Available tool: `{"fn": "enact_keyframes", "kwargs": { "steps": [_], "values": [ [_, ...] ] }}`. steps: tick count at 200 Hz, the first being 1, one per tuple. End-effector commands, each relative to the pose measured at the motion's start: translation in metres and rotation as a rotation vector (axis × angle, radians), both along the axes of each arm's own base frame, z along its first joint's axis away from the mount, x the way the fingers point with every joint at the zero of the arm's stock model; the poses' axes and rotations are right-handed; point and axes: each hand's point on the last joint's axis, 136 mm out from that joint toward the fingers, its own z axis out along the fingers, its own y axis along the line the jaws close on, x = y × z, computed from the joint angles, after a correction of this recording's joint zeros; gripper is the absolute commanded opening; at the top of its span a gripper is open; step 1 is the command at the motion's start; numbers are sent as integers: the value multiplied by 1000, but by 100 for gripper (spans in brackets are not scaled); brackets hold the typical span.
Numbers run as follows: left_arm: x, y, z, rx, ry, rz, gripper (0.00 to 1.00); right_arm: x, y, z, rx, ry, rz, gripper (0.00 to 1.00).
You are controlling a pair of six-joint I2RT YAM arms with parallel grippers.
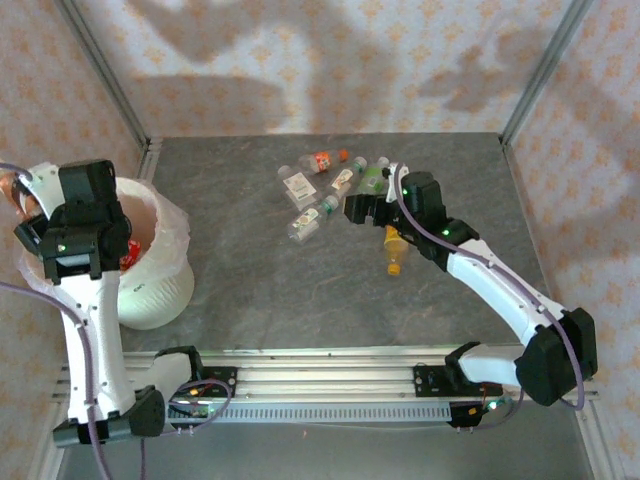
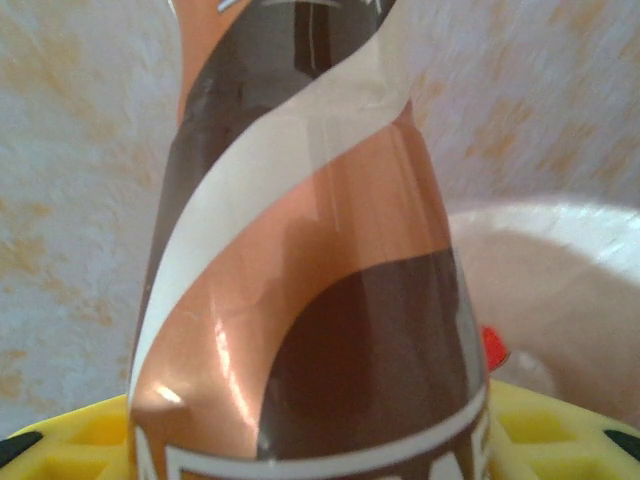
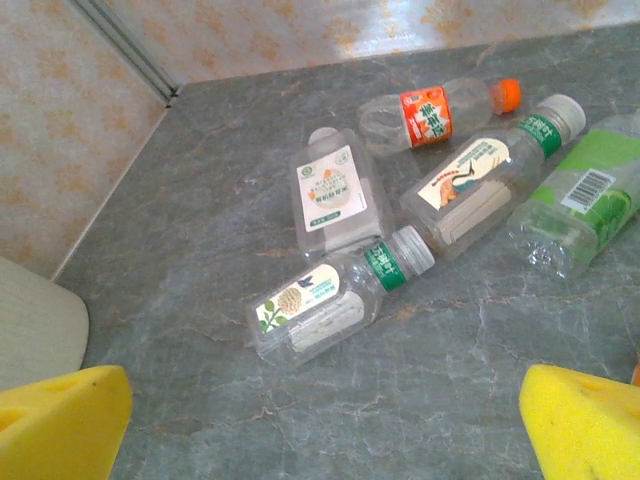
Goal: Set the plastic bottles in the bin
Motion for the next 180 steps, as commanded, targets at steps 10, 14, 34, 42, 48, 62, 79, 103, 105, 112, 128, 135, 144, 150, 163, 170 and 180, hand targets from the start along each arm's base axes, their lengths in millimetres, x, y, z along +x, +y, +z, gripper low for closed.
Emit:
{"fn": "enact_keyframes", "kwargs": {
  "steps": [10,14,34,42,48,62,79,103,105,112,128,135,144,150,163,170,180],
  "values": [
    [-4,3,-46,-187,-3,-6,48,3,7,22,3,-49,36,100],
    [-4,4,-51,-206,-3,-3,48,3,8,21,1,-48,38,100],
    [-7,8,-67,-255,14,44,51,4,8,24,5,-50,37,100],
    [-8,9,-70,-263,17,54,52,3,8,23,8,-44,33,100],
    [-6,9,-72,-266,16,53,53,3,8,23,11,-44,32,100],
    [-6,10,-74,-270,13,60,57,2,7,22,13,-39,26,100],
    [-5,7,-72,-290,-11,59,76,2,5,18,10,-30,20,99],
    [-7,5,-62,-286,-36,57,89,2,4,15,-1,-25,14,99],
    [-8,5,-60,-283,-37,61,89,2,4,15,-1,-25,13,99],
    [-11,7,-54,-267,-40,76,91,2,3,14,-4,-24,11,99],
    [-11,6,-45,-262,-64,69,95,3,3,15,-5,-28,10,99],
    [-11,4,-43,-266,-72,59,95,4,3,13,-7,-23,8,99],
    [-8,1,-40,-282,-94,39,98,5,2,13,-3,-22,-4,99],
    [-6,-3,-38,-298,-116,20,100,7,0,12,-4,-16,-25,99],
    [6,-18,-32,-363,-203,-72,100,14,-10,8,-2,-1,-110,99],
    [17,-31,-29,-413,-270,-149,100,19,-18,5,-5,8,-172,99],
    [25,-46,-21,-457,-356,-224,100,24,-29,-1,-15,20,-249,99]
  ]
}}
